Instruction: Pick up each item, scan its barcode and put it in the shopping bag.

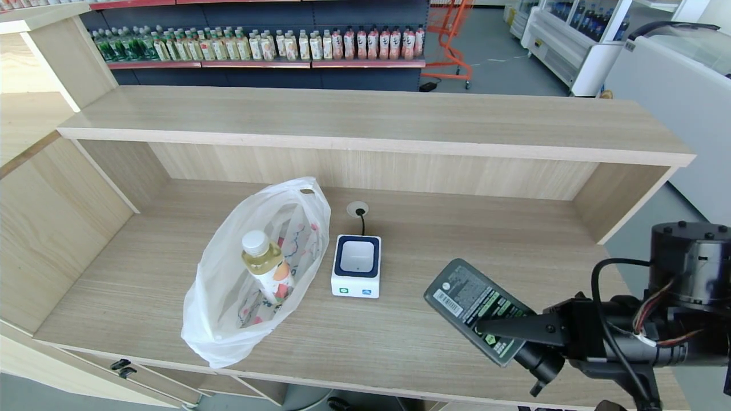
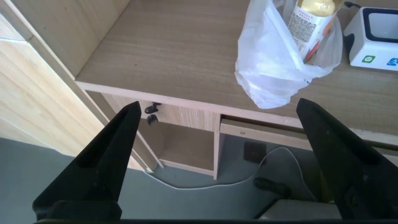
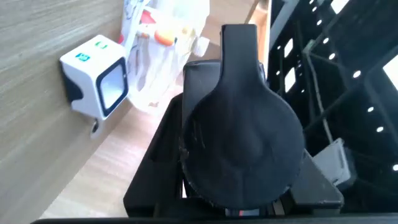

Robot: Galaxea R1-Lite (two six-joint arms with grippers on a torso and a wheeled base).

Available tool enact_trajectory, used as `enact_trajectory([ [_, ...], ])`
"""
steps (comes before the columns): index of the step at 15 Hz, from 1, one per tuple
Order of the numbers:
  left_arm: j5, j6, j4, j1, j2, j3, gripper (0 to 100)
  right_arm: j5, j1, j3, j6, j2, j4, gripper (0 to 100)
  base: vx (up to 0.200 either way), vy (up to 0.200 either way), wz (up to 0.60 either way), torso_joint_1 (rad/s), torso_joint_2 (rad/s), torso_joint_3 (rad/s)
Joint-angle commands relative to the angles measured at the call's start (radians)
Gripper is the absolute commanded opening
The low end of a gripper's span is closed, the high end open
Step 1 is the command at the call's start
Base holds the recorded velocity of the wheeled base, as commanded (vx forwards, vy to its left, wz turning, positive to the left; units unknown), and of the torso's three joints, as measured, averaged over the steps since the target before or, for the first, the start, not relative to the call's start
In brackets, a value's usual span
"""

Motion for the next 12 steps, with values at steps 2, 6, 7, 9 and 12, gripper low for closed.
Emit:
enact_trajectory([
  [2,0.001,0.000,0.000,0.000,0.000,0.000,100,0.073,0.040,0.000,-0.078,0.022,0.003,0,0.000,0.000,0.00,0.000,0.00,0.000],
  [6,0.001,0.000,0.000,0.000,0.000,0.000,100,0.133,0.043,-0.003,-0.093,0.022,0.002,0,0.000,0.000,0.00,0.000,0.00,0.000],
  [7,0.001,0.000,0.000,0.000,0.000,0.000,100,0.139,0.041,-0.005,-0.093,0.023,0.000,0,0.000,0.000,0.00,0.000,0.00,0.000],
  [9,0.001,0.000,0.000,0.000,0.000,0.000,100,0.139,0.041,-0.018,-0.093,0.042,-0.001,0,0.000,0.000,0.00,0.000,0.00,0.000],
  [12,0.001,0.000,0.000,0.000,0.000,0.000,100,0.141,0.041,-0.021,-0.093,0.059,-0.001,0,0.000,0.000,0.00,0.000,0.00,0.000],
])
